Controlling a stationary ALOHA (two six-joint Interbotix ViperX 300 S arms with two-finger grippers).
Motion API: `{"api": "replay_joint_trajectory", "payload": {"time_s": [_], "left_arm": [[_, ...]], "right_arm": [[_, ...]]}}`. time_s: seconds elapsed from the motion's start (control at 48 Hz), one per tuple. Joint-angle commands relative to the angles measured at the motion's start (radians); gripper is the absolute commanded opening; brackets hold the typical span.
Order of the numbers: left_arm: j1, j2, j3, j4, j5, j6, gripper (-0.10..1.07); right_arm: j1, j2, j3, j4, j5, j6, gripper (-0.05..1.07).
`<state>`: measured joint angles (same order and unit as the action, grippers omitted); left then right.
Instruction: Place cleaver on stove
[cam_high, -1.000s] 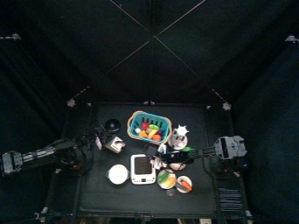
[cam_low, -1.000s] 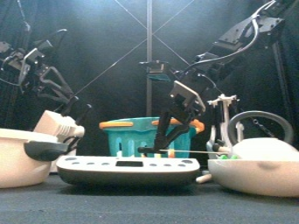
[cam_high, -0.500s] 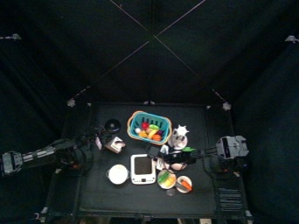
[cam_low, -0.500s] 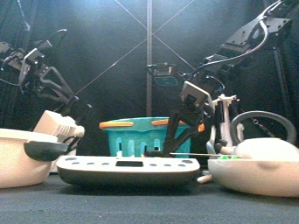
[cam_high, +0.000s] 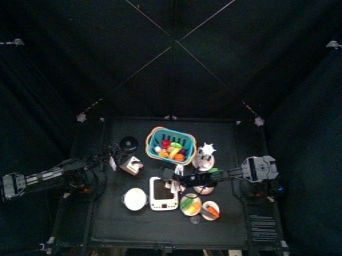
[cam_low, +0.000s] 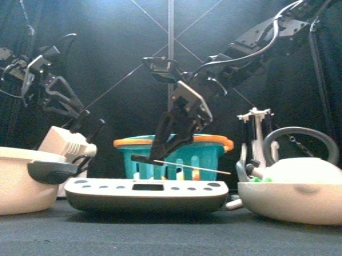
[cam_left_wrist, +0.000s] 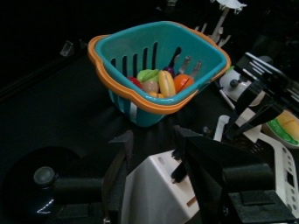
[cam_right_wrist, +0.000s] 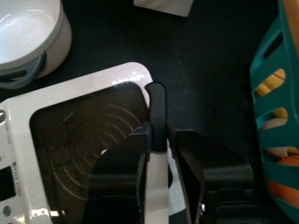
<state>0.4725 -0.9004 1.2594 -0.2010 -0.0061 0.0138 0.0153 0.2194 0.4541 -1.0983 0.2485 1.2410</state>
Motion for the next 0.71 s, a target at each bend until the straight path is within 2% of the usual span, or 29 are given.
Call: {"api": "replay_joint_trajectory", "payload": {"time_s": [0.0, 0.167, 0.417, 0.542, 0.688], "left_arm": [[0.003, 0.003, -0.012, 0.003, -0.003, 0.002, 0.81], [0.005, 0.003, -0.012, 0.002, -0.003, 0.002, 0.81], [0.003, 0.003, -0.012, 0.003, -0.003, 0.002, 0.81], [0.005, 0.003, -0.012, 0.002, -0.003, 0.002, 0.81], [0.005, 0.003, -0.012, 0.002, -0.003, 0.0, 0.81]], "right_arm": [[-0.009, -0.025, -0.003, 0.008, -0.002, 0.002, 0.61], [-0.025, -0.035, 0.038, 0.074, -0.005, 0.0, 0.63], [-0.025, -0.075, 0.048, 0.077, -0.031, 0.0, 0.84], [-0.02, -0.104, 0.046, 0.064, -0.031, 0.0, 0.85], [-0.005, -0.181, 0.071, 0.051, -0.029, 0.002, 0.85]]}}
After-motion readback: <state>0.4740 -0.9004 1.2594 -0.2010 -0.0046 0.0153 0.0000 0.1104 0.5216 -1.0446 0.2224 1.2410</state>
